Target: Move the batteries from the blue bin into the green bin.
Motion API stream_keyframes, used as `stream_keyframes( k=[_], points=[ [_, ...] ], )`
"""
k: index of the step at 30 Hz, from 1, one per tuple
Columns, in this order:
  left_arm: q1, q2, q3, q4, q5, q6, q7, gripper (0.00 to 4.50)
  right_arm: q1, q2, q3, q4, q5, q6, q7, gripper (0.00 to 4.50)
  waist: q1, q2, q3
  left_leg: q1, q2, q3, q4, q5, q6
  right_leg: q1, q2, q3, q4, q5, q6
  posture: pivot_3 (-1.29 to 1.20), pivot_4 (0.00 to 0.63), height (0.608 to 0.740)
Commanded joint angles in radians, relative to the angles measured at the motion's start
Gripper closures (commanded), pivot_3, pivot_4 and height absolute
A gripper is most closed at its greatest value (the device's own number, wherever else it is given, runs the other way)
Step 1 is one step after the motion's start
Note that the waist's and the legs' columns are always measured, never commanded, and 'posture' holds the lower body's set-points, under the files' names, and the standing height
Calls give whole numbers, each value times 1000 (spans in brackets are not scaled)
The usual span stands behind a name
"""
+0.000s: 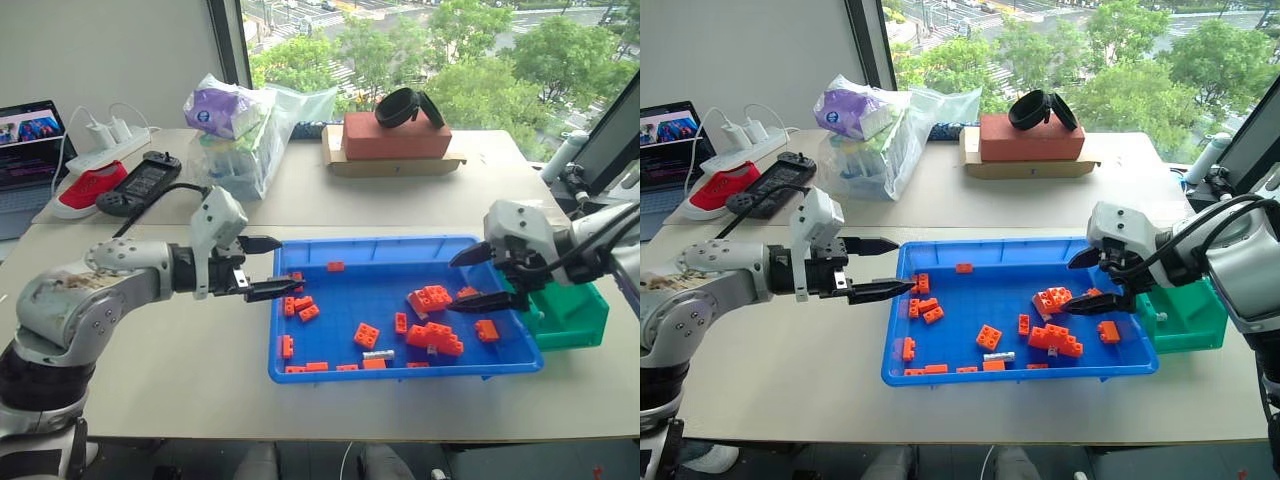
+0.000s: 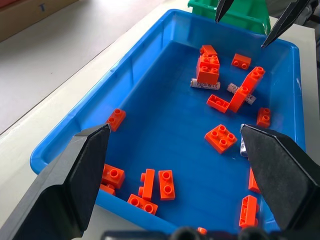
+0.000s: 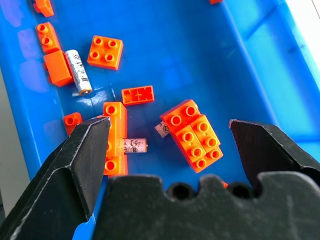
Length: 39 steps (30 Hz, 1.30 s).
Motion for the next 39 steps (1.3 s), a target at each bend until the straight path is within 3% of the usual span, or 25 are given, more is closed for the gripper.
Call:
stream_keyframes(
  k=[1,7,28,29,32,37,39],
  points=[
    [-6,9,31,-37,-17,4,-4,0,-6,21,-8,-37,2,15,-15,41,-1,0,0,0,0,0,0,0,0,0,0,0,0,0,0,0,150,740],
    [-14,-5,28,-31,-18,4,11,0,-85,133,-14,111,-66,-50,-116,41,-6,-1,0,0,0,0,1,0,0,0,0,0,2,0,0,0,150,740],
    [47,34,41,-49,51,-5,47,0,-120,267,81,513,-209,-294,-1,41,-6,-2,1,0,0,0,1,0,0,0,0,0,1,0,0,0,150,740],
    [48,34,40,-50,53,-6,47,0,-119,273,82,527,-217,-305,-1,553,-7,-2,1,0,0,0,1,0,0,0,0,0,2,0,0,0,150,740],
    [51,31,43,-52,56,-5,50,0,-123,296,70,552,-218,-307,-6,1258,-6,-2,1,0,0,0,1,0,0,0,0,0,2,0,0,0,150,740],
    [55,29,46,-55,56,-4,50,0,-133,295,44,542,-195,-291,20,3002,-6,-2,1,0,0,0,1,0,0,0,0,0,2,0,0,0,150,740],
    [57,28,46,-55,58,-5,51,0,-158,289,21,542,-185,-280,19,3036,-7,-2,1,0,0,0,1,0,0,0,0,0,2,0,0,0,150,740]
  ],
)
